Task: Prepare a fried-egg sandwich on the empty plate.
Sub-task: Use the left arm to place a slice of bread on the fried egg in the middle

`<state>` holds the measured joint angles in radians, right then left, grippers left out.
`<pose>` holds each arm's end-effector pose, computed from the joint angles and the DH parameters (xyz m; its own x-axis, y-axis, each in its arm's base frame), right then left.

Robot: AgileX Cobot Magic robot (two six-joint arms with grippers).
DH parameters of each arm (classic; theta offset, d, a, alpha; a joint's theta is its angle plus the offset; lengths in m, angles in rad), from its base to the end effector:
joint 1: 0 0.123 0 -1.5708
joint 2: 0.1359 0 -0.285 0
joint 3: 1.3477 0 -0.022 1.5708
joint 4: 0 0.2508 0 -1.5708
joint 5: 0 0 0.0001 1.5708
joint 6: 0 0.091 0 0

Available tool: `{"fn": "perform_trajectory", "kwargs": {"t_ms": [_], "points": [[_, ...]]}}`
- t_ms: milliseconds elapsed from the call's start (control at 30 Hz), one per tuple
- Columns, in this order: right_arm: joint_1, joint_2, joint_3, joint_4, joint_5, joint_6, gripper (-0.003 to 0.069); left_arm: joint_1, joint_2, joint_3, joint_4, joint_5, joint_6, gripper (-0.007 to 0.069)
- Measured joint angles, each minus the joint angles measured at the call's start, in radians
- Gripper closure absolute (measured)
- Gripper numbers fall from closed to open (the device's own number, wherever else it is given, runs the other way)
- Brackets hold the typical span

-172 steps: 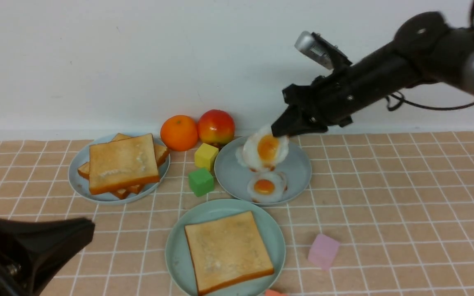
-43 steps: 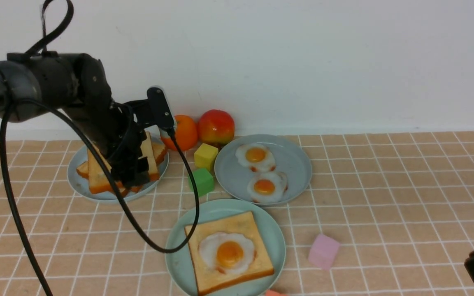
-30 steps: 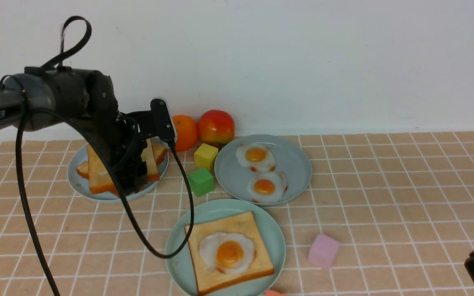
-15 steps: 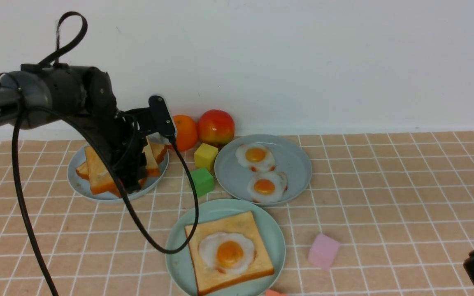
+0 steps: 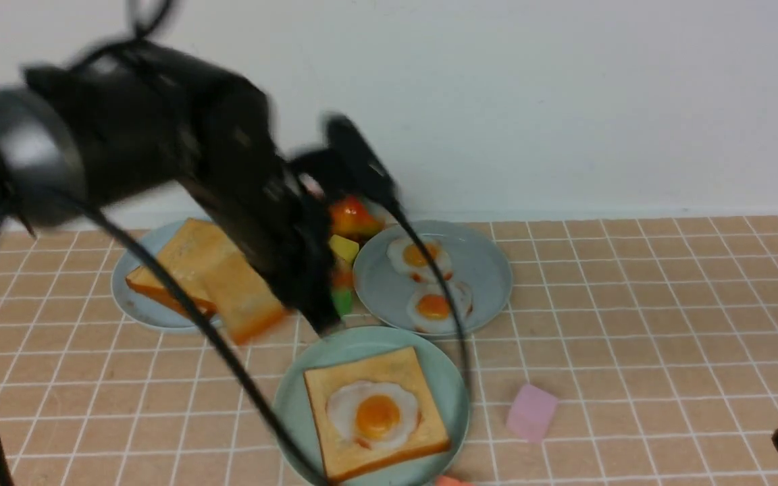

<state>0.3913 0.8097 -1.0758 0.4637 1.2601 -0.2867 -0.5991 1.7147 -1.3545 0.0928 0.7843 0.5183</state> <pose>0.0904 0.0792 0.3984 -0.6213 -0.3881 -0.6807 -0.6879 0.6860 0.2368 0.3096 -0.2042 0.2714 -0.3038 0.8737 -0.3800 0.8434 0.4321 0.3194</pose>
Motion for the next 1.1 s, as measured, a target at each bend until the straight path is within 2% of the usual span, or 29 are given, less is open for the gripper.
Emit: {"fn": "perform_trajectory", "kwargs": {"t_ms": [167,333,767,1100], "points": [[0.000,-0.073,0.000,-0.002,0.001,0.000,0.0543,-0.196,0.030,0.068,0.063,-0.022,-0.109,0.0556],[0.000,-0.128,0.000,0.024,0.008,0.000,0.0540,-0.251,0.081,0.071,0.099,-0.042,-0.132,0.0556],[0.000,-0.159,0.000,0.057,0.008,0.000,0.0540,-0.262,0.165,0.071,0.169,-0.080,-0.136,0.0556],[0.000,-0.159,0.000,0.058,0.008,0.001,0.0540,-0.262,0.172,0.071,0.149,-0.081,-0.137,0.0559]]}}
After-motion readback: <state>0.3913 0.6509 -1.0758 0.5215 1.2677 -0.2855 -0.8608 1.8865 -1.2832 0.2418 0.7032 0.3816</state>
